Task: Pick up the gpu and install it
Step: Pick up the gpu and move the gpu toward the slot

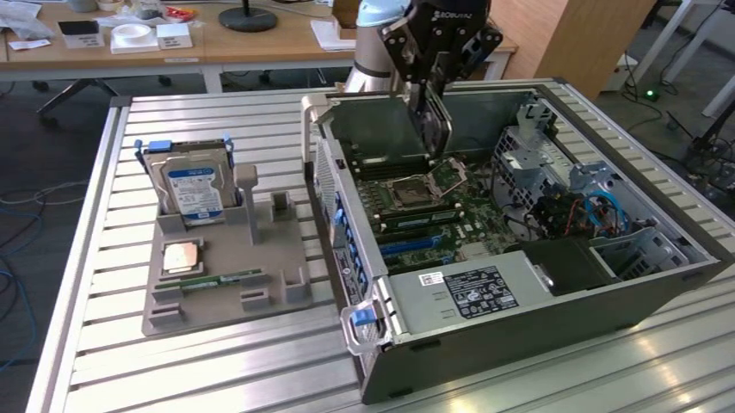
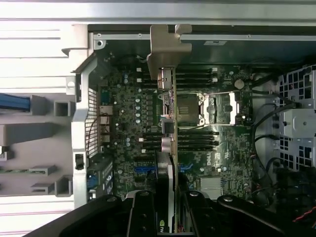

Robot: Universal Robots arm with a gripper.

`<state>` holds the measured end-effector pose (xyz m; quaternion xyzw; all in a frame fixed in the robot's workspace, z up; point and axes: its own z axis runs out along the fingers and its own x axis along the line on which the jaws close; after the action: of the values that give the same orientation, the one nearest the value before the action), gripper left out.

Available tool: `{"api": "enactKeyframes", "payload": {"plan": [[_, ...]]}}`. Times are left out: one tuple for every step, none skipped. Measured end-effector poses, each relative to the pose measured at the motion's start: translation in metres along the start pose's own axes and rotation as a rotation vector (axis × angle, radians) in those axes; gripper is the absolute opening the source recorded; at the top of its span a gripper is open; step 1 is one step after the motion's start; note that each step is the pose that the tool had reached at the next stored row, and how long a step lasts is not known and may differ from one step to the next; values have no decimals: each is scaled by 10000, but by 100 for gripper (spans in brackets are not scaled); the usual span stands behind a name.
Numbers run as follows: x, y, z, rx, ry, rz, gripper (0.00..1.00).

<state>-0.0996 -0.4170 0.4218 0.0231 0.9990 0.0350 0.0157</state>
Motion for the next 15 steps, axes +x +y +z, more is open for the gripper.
{"api": "enactKeyframes", "payload": {"plan": [[-33,4,1,-1,0,0,27],[-65,8,2,-3,0,1,27],[-99,11,3,-4,0,3,27],[-134,15,4,-5,1,1,27],[-169,19,6,-7,1,0,27],[-207,23,7,-8,1,0,27],[-241,27,8,-8,1,2,27],[-273,31,10,-9,1,1,27],[-307,35,11,-10,1,0,27],[-339,38,13,-11,1,0,27],[-371,42,14,-11,0,2,27],[-406,47,15,-11,1,3,27],[-439,51,16,-11,1,1,27],[-473,55,17,-11,1,0,27],[-506,58,19,-11,1,1,27]]}}
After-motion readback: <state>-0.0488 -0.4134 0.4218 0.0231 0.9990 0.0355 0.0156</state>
